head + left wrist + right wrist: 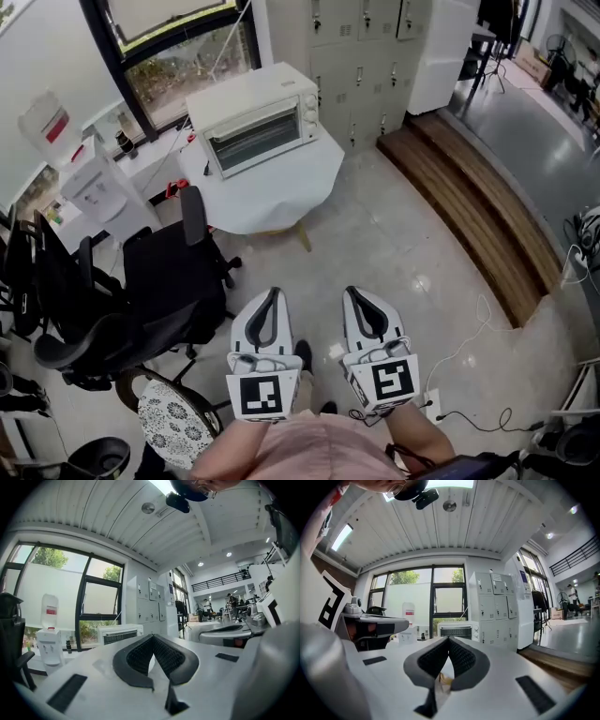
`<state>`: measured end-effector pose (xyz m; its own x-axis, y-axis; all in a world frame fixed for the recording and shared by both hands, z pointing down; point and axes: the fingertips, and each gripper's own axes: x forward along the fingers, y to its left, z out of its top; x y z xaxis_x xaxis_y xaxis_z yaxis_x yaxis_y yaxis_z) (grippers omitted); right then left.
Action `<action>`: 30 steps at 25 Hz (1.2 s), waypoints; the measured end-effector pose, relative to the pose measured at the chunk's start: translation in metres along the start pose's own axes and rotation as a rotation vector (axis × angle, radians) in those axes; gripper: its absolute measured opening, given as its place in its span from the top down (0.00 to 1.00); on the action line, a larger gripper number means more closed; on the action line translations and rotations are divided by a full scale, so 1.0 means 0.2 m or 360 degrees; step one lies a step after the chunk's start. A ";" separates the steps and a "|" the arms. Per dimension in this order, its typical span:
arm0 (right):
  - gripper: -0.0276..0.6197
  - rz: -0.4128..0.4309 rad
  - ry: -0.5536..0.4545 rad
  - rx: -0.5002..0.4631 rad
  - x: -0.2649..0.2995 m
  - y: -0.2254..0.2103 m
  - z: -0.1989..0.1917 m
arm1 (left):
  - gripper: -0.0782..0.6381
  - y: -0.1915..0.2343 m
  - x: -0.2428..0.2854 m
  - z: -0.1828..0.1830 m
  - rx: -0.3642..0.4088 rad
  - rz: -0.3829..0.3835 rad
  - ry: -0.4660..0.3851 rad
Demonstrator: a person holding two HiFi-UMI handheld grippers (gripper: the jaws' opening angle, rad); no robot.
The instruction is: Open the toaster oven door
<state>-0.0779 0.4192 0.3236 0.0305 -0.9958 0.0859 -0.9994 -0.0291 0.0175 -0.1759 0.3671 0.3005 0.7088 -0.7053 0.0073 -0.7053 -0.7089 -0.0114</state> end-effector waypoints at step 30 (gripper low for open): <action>0.95 0.0074 -0.0042 -0.0023 1.37 -0.52 0.16 | 0.87 0.53 1.36 -0.10 0.0012 -0.0022 0.0047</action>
<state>0.0345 0.1470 0.3124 -0.0164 -0.9980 0.0604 -0.9994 0.0182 0.0287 -0.0585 0.1006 0.3212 0.7178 -0.6952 0.0372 -0.6951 -0.7187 -0.0187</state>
